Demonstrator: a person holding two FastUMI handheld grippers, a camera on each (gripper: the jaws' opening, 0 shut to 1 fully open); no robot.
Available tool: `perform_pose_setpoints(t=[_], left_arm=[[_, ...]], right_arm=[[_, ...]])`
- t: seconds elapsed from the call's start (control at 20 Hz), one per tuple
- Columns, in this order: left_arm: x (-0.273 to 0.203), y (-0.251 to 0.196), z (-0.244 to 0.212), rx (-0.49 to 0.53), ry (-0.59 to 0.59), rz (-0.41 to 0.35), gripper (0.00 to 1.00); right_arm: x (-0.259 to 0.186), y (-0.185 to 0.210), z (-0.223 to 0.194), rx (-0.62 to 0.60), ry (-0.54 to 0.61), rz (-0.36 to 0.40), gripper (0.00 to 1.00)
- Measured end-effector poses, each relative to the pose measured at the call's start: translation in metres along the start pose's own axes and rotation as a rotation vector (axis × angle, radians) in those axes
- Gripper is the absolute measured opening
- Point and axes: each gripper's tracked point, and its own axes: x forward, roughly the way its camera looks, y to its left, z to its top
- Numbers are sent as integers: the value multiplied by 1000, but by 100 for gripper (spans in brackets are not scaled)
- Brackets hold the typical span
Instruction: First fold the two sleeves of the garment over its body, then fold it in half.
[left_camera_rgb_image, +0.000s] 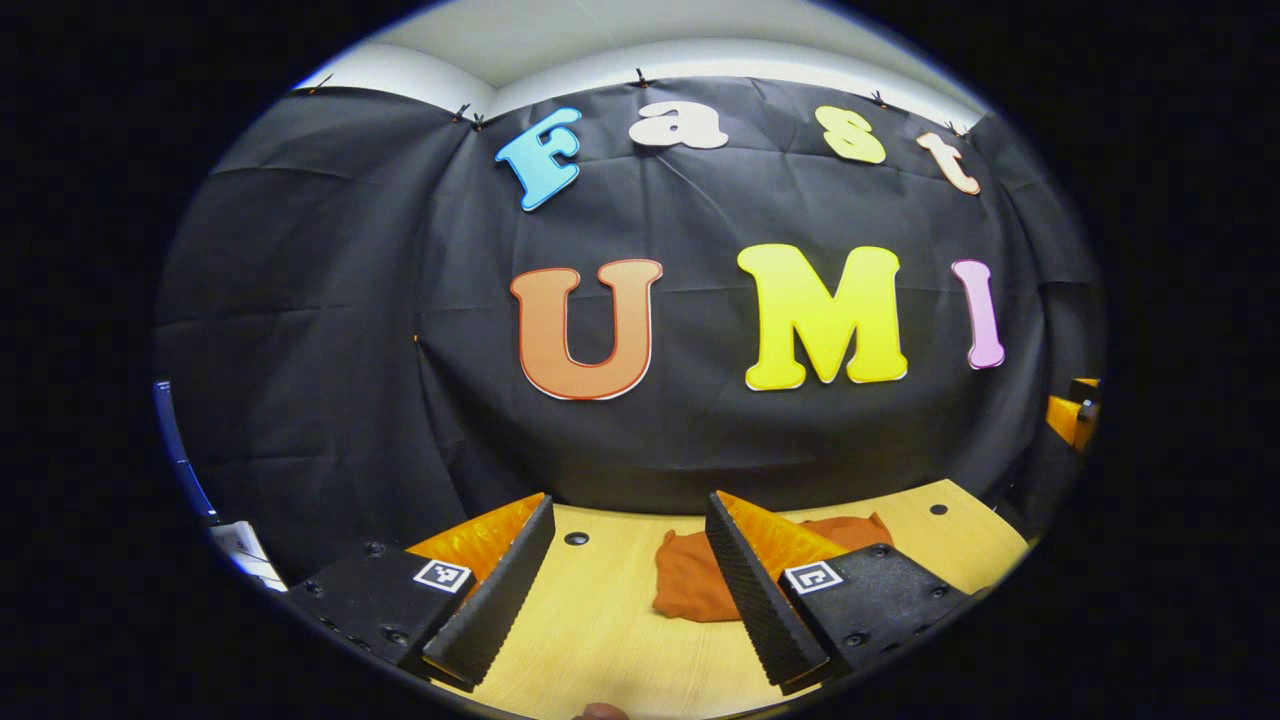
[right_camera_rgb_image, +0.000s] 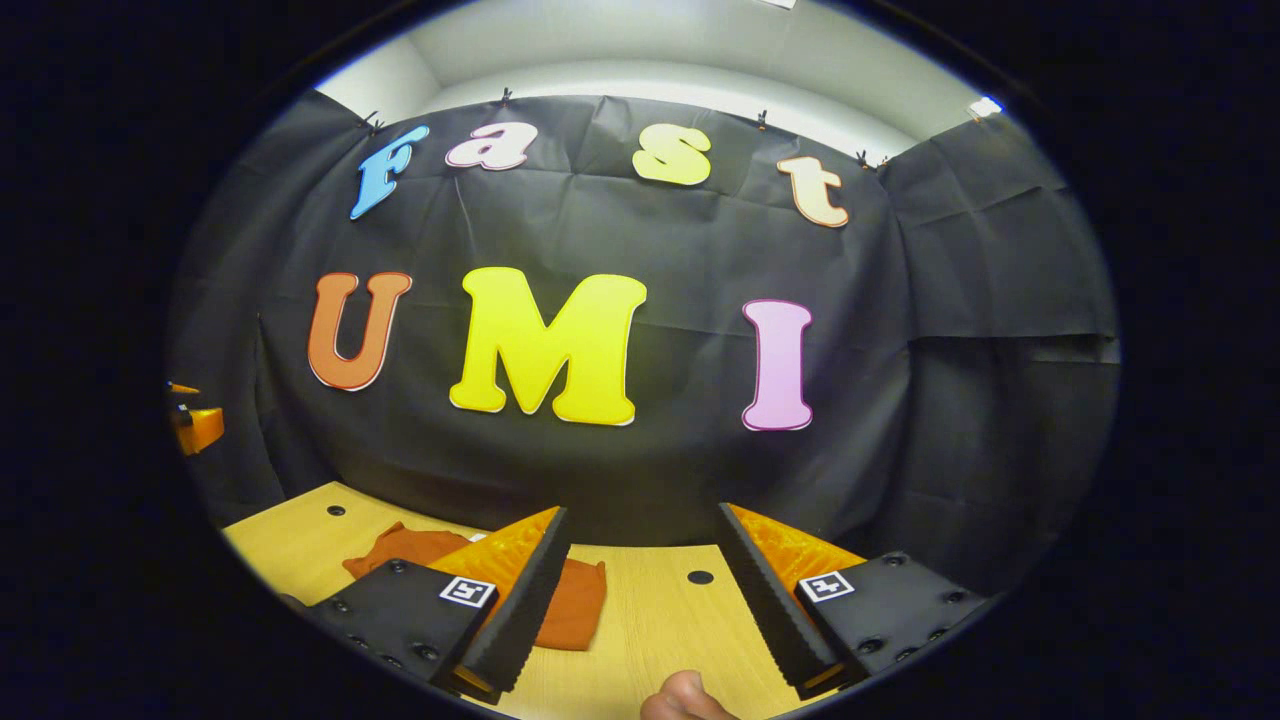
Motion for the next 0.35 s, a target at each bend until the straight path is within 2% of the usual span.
perform_pose_setpoints(t=[0.05,0.1,0.15,0.2,0.25,0.3,0.35], left_arm=[[-3,-1,1,-3,-8,-2,98],[-7,-5,7,-11,-28,-3,98],[-12,-11,16,-18,-60,-16,98],[-13,-14,23,-6,-81,-19,98],[-13,-14,23,8,-91,-20,98],[-14,-16,23,22,-88,-23,98],[-14,-17,18,23,-73,-20,89]], right_arm=[[-6,8,-4,6,10,18,89],[-9,18,-5,-1,14,46,94],[-11,25,-3,-22,3,63,94],[-10,31,-1,-38,-5,80,89],[-8,40,-3,-33,2,111,92],[-8,46,-6,-24,14,128,91],[-5,43,-10,-21,25,125,90]])
